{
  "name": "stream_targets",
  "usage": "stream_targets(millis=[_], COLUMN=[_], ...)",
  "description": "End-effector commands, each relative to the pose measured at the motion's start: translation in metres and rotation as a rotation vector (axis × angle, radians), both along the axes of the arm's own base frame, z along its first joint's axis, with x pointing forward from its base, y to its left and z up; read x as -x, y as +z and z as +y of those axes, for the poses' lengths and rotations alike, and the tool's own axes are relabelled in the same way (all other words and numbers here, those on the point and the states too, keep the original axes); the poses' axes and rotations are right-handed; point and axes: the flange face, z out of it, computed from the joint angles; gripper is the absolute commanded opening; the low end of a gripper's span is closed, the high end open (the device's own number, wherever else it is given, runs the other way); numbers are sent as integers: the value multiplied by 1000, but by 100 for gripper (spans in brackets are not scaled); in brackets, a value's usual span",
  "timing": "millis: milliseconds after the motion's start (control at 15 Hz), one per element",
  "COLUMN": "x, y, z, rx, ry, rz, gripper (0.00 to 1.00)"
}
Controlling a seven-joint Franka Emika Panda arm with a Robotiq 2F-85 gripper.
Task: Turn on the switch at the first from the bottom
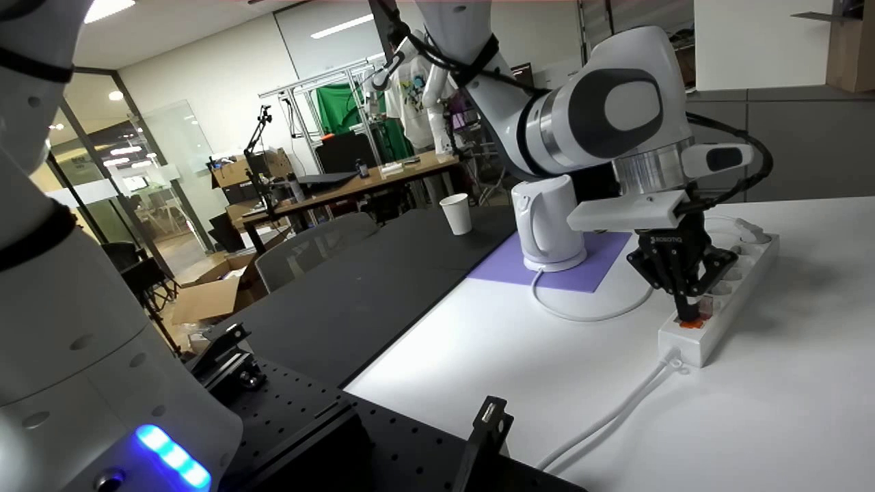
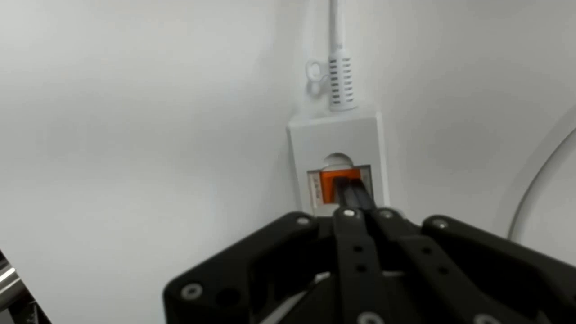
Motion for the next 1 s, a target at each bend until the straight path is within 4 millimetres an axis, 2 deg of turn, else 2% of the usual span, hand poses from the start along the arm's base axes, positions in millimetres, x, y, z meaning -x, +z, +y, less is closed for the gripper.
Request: stream_targets(millis=[0, 600, 933], x=[-2, -2, 0], y=[-1, -8, -12], z=[-6, -12, -41], rx=[-8, -10, -142], ry=[-21, -6, -7], rz=[4, -11, -4], gripper=[0, 0, 0])
